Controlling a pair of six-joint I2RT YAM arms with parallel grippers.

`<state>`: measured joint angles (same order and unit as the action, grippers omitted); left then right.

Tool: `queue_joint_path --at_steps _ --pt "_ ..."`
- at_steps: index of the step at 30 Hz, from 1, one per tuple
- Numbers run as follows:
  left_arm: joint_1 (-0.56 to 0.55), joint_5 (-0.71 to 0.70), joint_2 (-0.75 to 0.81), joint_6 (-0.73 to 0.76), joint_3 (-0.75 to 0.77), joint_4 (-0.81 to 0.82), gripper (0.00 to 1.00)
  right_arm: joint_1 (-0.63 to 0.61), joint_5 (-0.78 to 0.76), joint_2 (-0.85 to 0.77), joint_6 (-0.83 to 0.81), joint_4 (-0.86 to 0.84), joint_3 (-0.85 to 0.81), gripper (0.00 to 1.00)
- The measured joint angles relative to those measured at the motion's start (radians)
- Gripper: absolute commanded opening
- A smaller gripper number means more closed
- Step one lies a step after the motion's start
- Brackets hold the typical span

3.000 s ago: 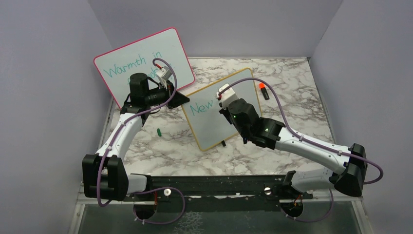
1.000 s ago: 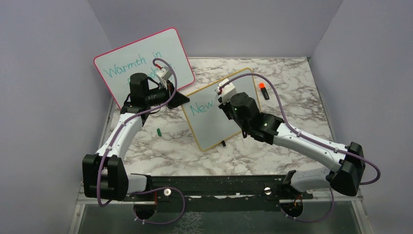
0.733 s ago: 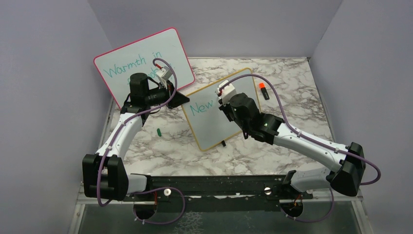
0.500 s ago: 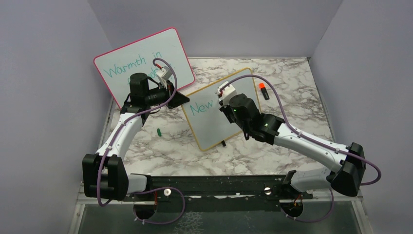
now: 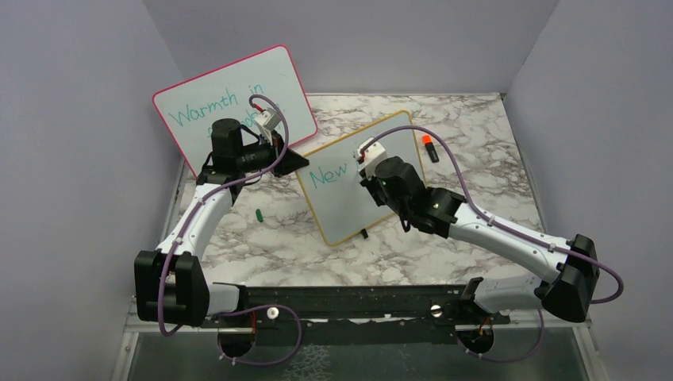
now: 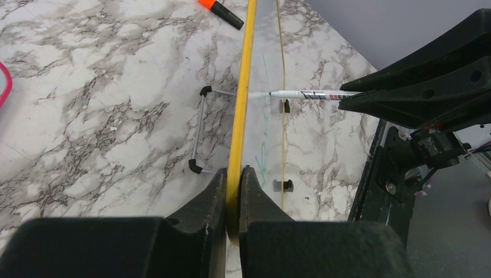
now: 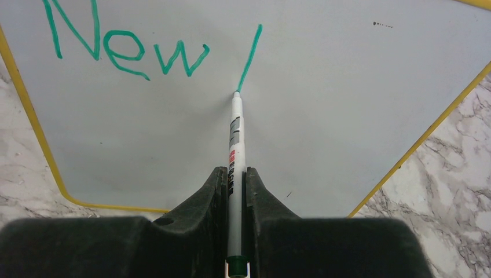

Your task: Write a sentence on the whiteboard

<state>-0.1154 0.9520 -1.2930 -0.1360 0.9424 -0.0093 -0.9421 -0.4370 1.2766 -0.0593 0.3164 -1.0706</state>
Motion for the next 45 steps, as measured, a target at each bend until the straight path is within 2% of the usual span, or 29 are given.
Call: queue_joint_path --at_steps 24,45 --pt "0.0 0.0 0.0 0.0 0.002 -0.002 0.0 0.0 -0.04 -0.016 -0.01 -0.09 0.023 0.0" --pt "0.0 0.0 0.0 0.001 0.005 -0.008 0.0 0.0 -0.058 -0.024 -0.011 -0.084 0.023 0.0"
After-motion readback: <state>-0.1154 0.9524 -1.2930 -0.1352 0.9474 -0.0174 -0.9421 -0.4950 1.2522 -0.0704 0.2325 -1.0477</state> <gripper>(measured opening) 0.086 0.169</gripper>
